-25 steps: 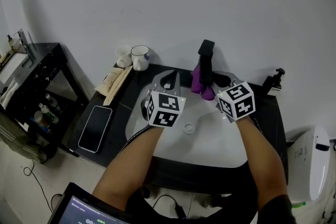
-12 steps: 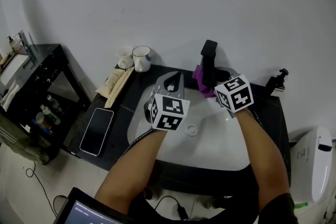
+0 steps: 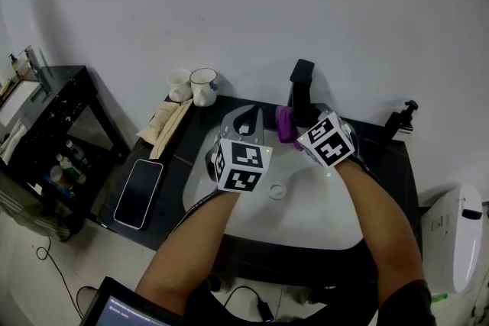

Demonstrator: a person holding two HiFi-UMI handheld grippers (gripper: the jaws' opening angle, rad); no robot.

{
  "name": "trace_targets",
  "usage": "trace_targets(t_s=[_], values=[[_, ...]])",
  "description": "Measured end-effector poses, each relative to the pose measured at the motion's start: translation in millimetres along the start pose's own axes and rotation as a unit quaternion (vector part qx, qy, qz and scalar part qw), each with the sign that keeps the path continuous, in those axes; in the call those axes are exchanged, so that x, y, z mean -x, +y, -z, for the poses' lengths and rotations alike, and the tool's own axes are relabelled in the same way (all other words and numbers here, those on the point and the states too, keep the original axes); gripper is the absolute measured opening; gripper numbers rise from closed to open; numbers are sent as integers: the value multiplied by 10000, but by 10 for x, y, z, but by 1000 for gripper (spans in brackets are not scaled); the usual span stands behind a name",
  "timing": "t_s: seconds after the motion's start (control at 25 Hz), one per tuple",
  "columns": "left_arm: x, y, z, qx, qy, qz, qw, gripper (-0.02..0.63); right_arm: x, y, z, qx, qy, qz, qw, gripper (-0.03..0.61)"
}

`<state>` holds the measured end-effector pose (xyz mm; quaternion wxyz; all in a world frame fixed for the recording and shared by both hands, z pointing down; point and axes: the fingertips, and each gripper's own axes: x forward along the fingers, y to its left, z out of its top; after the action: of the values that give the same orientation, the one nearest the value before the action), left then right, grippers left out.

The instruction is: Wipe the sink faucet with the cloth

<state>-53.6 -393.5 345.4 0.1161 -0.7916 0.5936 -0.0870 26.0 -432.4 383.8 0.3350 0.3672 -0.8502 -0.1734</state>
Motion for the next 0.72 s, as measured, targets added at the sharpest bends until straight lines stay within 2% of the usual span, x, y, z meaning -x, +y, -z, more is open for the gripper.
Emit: trace_targets(t_s=[0.2,0.4,0.6,0.72], values=[[0,12,0,6,1,-3,10000,17,-110,119,114,192,318,-220,9991,38],[18,36,23,17,35,-26,10000,17,-105,178,122,-217,253,-165,9993,37],[61,23,-39,147,-67,-15,9999,17,152,298,44,76,85,297,9995,40],[131,140,-70,247,-139,-188,9994,17,325,445,-57,-23,-238,608,9979,40]])
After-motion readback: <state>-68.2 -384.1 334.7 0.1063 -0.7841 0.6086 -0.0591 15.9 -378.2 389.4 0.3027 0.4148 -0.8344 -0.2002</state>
